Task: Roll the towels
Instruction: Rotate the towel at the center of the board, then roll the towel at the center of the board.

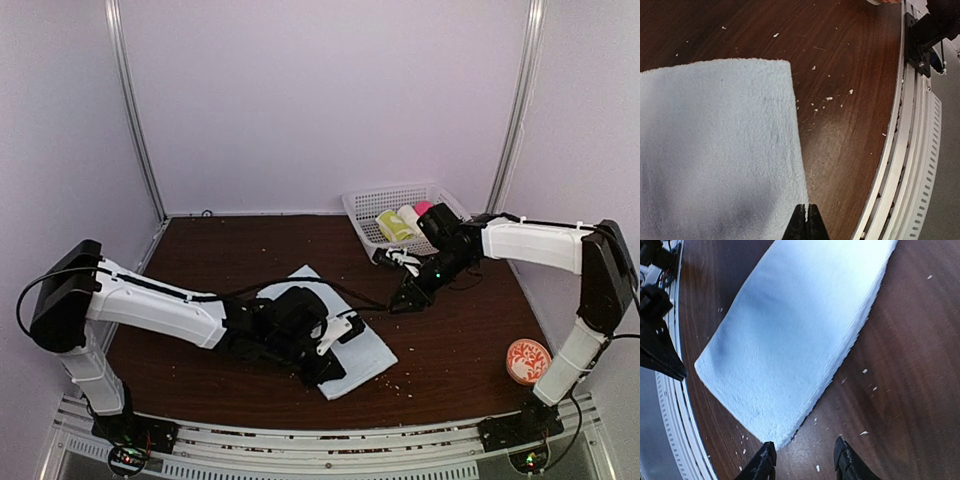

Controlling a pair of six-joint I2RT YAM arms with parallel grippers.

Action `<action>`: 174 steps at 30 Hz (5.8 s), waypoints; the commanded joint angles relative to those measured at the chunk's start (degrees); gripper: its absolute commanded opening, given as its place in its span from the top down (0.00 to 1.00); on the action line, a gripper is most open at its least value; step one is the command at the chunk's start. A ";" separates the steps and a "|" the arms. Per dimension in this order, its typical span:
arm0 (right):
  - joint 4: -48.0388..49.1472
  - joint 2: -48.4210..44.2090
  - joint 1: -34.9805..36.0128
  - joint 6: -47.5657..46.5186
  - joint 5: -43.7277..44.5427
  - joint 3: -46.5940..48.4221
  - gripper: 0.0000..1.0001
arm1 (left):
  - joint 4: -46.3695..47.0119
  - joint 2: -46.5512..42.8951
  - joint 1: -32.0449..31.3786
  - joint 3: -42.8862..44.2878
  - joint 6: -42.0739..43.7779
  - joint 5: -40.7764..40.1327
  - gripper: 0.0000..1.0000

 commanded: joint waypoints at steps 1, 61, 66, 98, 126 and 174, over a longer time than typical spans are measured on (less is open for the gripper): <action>-5.18 -0.85 2.15 -6.51 -0.89 -6.63 0.60 | 3.83 4.91 -2.61 0.76 0.50 1.07 1.00; 3.22 -4.78 -1.19 -2.03 -1.68 -9.69 0.66 | 2.13 30.57 18.14 29.81 -1.74 -8.87 1.00; 2.80 -4.18 -1.19 -2.42 -1.15 -9.33 0.66 | 1.46 32.98 18.56 33.48 -0.43 -9.22 1.00; 0.99 -2.38 -1.02 -4.46 -2.17 -9.27 0.63 | -11.44 0.49 -5.49 -0.31 23.11 -10.63 0.51; -7.04 -17.41 1.36 -14.39 -7.04 -12.62 0.57 | -5.66 7.86 -1.62 2.19 23.49 1.49 1.00; 15.71 -6.52 28.26 -8.99 14.52 -21.19 0.93 | 1.62 18.38 11.90 4.04 8.47 40.44 1.00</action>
